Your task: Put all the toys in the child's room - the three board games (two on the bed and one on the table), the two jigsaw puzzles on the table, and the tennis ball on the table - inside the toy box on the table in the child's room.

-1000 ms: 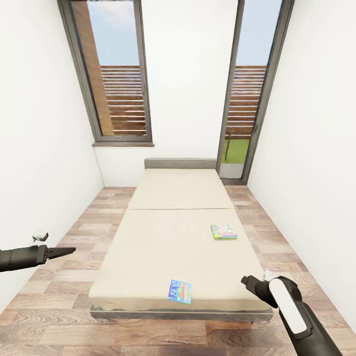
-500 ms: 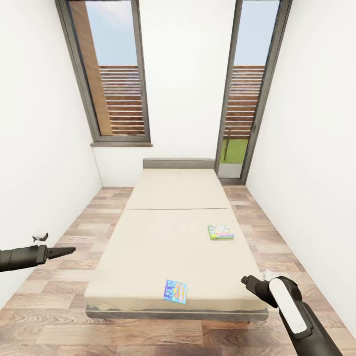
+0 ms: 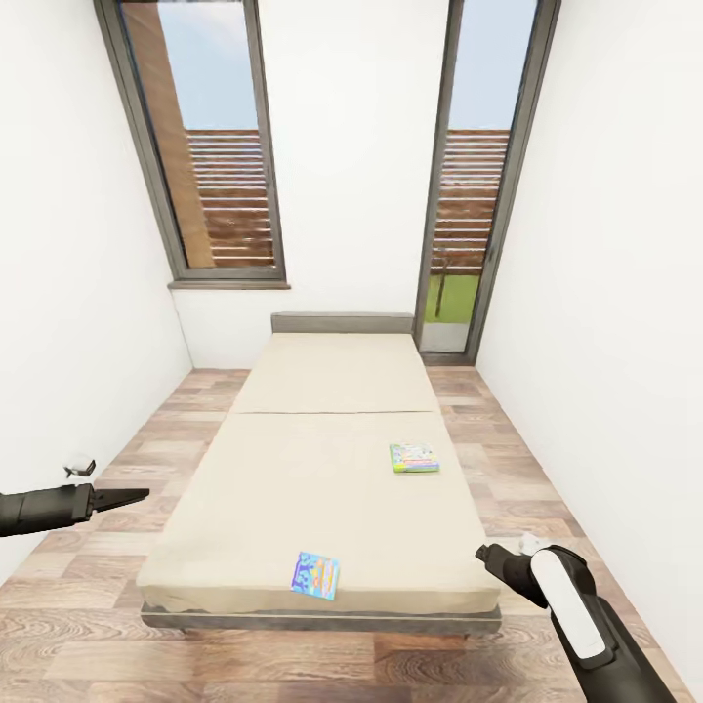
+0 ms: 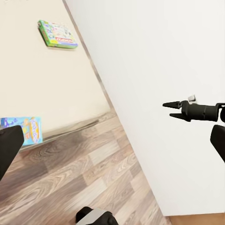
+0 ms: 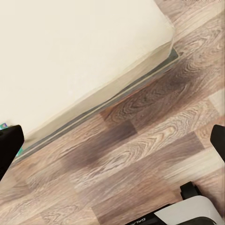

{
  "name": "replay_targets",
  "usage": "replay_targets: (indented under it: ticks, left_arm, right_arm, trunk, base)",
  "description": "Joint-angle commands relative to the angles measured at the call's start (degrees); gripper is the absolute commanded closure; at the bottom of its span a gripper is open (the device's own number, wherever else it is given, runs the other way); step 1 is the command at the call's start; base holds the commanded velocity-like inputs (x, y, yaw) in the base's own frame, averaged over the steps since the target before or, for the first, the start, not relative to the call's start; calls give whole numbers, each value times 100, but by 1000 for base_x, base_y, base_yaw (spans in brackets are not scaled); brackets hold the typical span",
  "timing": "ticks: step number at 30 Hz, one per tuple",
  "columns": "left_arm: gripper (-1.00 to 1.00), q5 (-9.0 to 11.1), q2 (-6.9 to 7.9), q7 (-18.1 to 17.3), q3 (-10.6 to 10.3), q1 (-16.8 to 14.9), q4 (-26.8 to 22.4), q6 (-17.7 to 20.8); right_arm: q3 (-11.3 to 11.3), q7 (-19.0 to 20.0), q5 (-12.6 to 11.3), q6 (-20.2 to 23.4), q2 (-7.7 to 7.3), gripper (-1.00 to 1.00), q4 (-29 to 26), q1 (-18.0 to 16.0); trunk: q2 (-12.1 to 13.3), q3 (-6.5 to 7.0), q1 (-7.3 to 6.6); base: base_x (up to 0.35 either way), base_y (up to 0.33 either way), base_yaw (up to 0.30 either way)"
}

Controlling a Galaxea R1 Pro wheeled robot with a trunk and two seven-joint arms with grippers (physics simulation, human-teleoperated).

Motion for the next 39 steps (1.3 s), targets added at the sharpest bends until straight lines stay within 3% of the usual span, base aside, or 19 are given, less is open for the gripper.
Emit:
replay_targets:
  ticks: [1,39]
  left_arm:
    - [-100,-4,2,-24,-1,-5,-2,61]
    - [-100,-8,-3,-9,-3,-3,-2,61]
  right_arm:
    - [1,-55,-59,9,-1,-100,-7,-5]
    - [-15,-48,-75,7,33,-100,-138,-5]
  trunk:
    - [-13,-13,4]
    - [-13,6,4]
  base:
    - [0,-126,0]
    - [0,-40,10]
